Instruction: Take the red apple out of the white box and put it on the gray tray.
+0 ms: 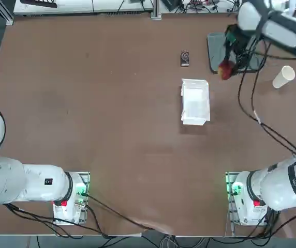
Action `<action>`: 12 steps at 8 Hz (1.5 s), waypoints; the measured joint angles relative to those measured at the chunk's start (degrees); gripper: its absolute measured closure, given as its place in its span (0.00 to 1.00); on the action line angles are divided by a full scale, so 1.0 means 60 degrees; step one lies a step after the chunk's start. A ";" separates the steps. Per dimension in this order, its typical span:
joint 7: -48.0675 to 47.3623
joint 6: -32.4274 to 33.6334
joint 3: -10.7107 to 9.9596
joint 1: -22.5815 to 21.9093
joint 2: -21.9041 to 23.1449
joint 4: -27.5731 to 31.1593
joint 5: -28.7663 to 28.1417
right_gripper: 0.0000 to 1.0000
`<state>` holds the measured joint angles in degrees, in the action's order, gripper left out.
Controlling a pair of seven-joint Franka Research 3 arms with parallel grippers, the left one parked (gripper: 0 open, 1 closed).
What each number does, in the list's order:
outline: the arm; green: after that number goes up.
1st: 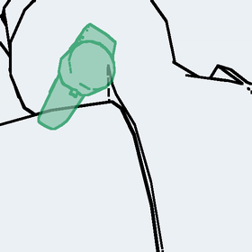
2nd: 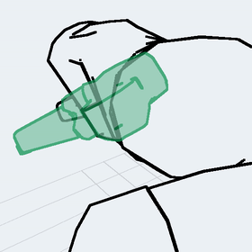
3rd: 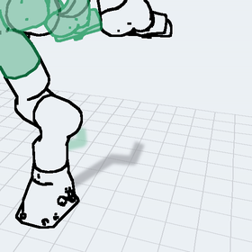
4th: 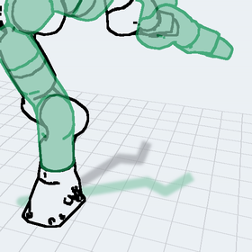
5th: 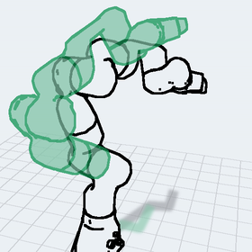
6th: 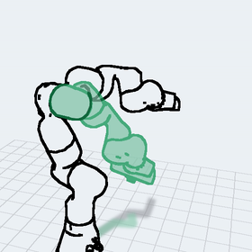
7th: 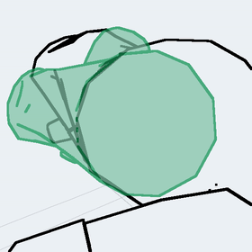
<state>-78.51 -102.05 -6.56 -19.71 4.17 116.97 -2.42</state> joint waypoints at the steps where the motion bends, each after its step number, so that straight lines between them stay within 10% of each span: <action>1: 0.1805 -0.0099 -0.0023 0.0686 -0.0161 -0.0249 0.0211 0.23; 5: 0.7106 -0.2221 -0.0046 0.2368 -0.1765 -0.0585 0.0315 0.23; 12: 1.1966 -0.3476 -0.0022 0.3104 -0.5416 -0.3391 0.0331 0.23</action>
<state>-6.71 -122.90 -6.70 -1.08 -28.32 96.63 -0.43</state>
